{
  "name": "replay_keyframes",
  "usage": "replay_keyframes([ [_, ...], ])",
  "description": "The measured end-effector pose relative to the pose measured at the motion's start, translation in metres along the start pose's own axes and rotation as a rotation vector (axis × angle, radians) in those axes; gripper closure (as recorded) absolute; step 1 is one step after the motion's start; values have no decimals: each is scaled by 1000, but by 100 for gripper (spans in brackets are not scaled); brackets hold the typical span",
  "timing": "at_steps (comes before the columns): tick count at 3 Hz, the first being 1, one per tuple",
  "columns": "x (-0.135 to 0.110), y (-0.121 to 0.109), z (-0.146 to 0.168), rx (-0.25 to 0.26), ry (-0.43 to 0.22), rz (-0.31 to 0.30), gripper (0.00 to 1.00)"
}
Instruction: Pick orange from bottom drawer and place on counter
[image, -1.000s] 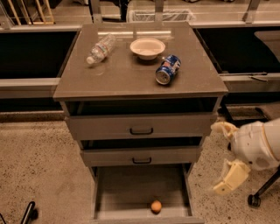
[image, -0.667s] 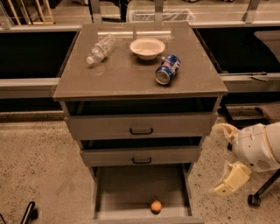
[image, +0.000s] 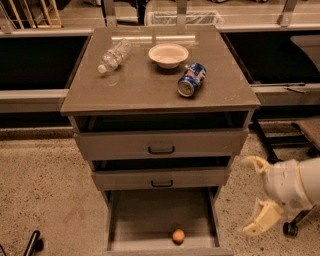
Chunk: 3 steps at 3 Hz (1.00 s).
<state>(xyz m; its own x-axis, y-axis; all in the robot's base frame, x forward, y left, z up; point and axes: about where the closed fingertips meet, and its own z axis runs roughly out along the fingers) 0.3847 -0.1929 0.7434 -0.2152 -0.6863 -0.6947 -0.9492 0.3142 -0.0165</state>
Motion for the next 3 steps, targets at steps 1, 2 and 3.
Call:
replay_keyframes([
  [1,79,18,57,-5,-67,56,0],
  [2,79,18,56,-5,-67,56,0],
  [3,100,5,103,-43,-101,75,0],
])
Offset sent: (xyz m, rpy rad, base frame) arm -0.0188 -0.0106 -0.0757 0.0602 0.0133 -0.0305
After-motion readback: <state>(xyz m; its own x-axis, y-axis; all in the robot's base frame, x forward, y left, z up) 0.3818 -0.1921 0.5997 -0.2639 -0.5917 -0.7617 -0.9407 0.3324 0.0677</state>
